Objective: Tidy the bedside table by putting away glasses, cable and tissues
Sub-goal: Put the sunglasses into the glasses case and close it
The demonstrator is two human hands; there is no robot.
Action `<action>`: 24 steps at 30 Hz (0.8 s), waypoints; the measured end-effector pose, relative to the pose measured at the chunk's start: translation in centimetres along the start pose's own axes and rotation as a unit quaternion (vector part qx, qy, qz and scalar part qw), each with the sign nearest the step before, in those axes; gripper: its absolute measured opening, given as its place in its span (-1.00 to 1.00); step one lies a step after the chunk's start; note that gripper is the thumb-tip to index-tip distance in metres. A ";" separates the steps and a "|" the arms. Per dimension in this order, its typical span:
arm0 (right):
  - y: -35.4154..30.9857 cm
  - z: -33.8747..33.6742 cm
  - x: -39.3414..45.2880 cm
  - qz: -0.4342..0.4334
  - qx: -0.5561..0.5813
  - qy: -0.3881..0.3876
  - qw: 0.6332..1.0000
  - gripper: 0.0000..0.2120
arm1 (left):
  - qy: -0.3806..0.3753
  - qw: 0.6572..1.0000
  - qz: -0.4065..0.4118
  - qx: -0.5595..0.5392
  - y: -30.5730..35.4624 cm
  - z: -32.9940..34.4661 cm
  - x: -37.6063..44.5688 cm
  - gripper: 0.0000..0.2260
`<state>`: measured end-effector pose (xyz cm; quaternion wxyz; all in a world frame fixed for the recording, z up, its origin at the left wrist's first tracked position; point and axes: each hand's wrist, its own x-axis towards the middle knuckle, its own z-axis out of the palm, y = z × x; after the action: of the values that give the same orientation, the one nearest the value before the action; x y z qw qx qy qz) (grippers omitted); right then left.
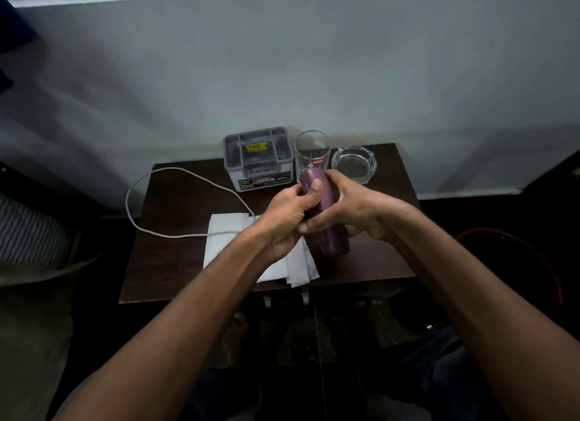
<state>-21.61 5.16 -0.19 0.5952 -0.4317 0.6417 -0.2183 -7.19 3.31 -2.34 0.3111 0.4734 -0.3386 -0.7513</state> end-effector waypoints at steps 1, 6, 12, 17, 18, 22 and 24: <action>-0.1 0.2 -0.1 -0.002 0.004 -0.001 1.000 0.02 | 0.001 1.000 -0.005 -0.001 0.0 -0.2 -0.1 -0.63; -0.1 1.2 -0.2 -0.011 0.029 0.012 0.999 0.03 | 0.017 1.000 -0.011 -0.003 0.2 -0.3 -0.5 -0.63; 0.1 1.7 0.0 -0.041 -0.008 0.070 0.997 -0.01 | 0.017 1.000 -0.007 -0.004 0.2 -0.2 -0.2 -0.72; 0.1 1.1 -0.5 -0.038 -0.039 0.045 0.997 -0.01 | -0.007 0.999 -0.037 -0.001 0.4 -0.5 -0.9 -0.68; 0.1 0.7 -0.6 -0.039 -0.028 0.034 0.998 -0.06 | -0.014 0.999 -0.027 0.023 0.3 -0.7 -0.7 -0.68; 0.0 -0.9 -0.5 -0.019 0.085 -0.011 0.996 -0.30 | -0.006 0.995 -0.008 0.097 0.0 -1.7 -0.4 -0.57; 0.1 -1.1 0.0 -0.008 0.083 -0.009 0.997 -0.30 | 0.030 0.993 0.005 0.116 -0.2 -1.9 -0.5 -0.60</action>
<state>-22.69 5.00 -0.05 0.6332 -0.3880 0.6124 -0.2710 -5.30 3.40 -2.84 0.2680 0.5264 -0.4165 -0.6911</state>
